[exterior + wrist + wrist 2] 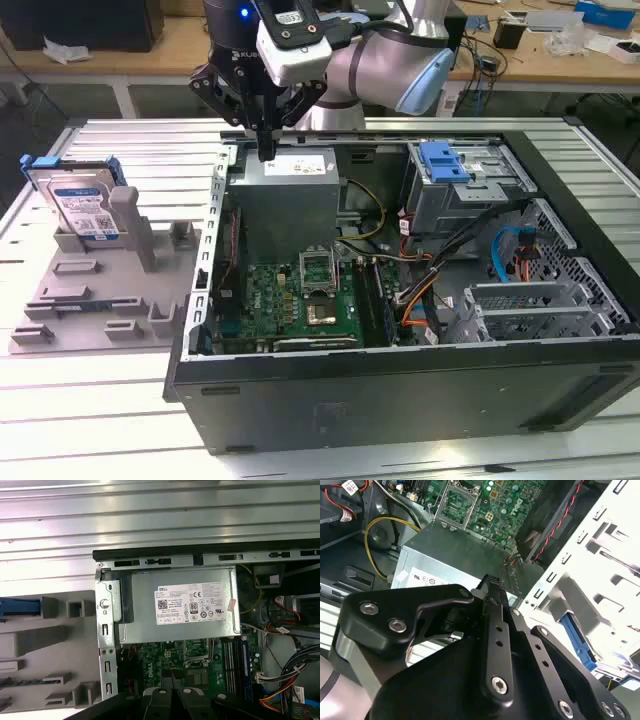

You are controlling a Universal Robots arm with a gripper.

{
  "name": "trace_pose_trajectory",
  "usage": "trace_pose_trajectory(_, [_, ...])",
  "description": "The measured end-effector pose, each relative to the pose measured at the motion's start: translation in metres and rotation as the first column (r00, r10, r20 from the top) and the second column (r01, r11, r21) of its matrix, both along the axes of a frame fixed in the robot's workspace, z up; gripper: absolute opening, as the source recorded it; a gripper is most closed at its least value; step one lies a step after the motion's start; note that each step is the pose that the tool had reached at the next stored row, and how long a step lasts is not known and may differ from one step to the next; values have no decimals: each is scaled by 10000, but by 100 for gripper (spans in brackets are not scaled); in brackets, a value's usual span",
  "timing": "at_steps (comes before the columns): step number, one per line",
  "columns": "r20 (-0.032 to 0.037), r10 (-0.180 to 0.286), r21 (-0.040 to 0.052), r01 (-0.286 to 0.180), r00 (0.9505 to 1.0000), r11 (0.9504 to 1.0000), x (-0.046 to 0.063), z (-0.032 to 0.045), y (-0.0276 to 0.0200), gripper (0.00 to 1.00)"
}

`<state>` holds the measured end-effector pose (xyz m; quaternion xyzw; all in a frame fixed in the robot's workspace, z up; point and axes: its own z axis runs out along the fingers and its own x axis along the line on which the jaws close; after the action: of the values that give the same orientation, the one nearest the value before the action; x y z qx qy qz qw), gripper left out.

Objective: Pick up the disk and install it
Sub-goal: 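Reach for the disk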

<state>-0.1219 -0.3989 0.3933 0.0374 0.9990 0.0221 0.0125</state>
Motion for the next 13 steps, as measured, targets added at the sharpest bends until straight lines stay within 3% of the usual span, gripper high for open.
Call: trace_pose_trajectory(13, [0,0,0,0,10000,10000,0,0,0,11])
